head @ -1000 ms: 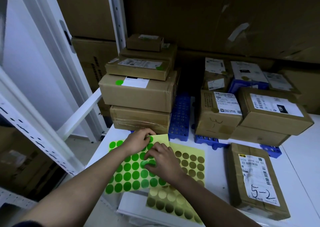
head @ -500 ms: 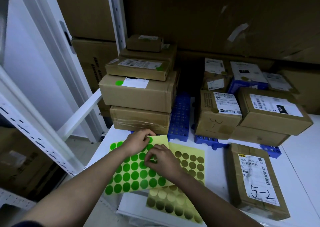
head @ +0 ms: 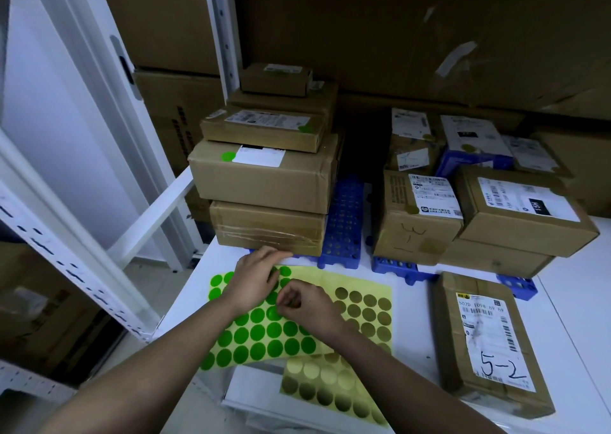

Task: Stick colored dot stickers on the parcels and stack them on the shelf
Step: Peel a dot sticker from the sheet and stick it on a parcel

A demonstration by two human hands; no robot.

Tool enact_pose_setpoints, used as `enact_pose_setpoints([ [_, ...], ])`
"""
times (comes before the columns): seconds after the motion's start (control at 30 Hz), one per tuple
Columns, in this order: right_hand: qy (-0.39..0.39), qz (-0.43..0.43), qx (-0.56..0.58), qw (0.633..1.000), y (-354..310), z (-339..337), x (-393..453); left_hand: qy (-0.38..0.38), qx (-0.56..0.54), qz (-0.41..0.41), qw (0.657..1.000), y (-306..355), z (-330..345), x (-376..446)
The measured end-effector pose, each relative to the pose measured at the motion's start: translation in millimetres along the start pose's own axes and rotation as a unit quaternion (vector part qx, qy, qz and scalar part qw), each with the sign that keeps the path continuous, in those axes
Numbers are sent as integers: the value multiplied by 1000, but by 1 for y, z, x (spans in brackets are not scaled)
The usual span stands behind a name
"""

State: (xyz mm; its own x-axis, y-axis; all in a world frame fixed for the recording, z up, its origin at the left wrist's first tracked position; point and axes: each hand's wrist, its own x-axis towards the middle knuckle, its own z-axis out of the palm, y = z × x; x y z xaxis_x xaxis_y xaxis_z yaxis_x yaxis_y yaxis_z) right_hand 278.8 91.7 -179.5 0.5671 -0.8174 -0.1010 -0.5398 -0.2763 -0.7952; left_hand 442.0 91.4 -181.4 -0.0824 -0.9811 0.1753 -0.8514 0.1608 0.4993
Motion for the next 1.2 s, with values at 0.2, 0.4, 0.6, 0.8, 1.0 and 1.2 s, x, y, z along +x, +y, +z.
enact_pose_setpoints([
  [0.2,10,-27,-50,998,2,3,2,93,6,-19,996,-10,6,-46],
  [0.4,-7,-55,-96,994,6,5,1,24,5,-39,999,-20,14,-63],
  [0.6,-23,-57,-95,994,8,5,1,19,34,-58,998,-19,18,-62],
  [0.8,-41,-50,-71,995,10,1,3,4,46,-66,997,-23,22,-62],
  [1.0,-72,-27,-48,996,11,-2,7,-18,53,-73,996,-20,21,-62],
  [1.2,-99,-13,2,995,9,-7,8,-33,60,-78,995,-19,19,-63],
])
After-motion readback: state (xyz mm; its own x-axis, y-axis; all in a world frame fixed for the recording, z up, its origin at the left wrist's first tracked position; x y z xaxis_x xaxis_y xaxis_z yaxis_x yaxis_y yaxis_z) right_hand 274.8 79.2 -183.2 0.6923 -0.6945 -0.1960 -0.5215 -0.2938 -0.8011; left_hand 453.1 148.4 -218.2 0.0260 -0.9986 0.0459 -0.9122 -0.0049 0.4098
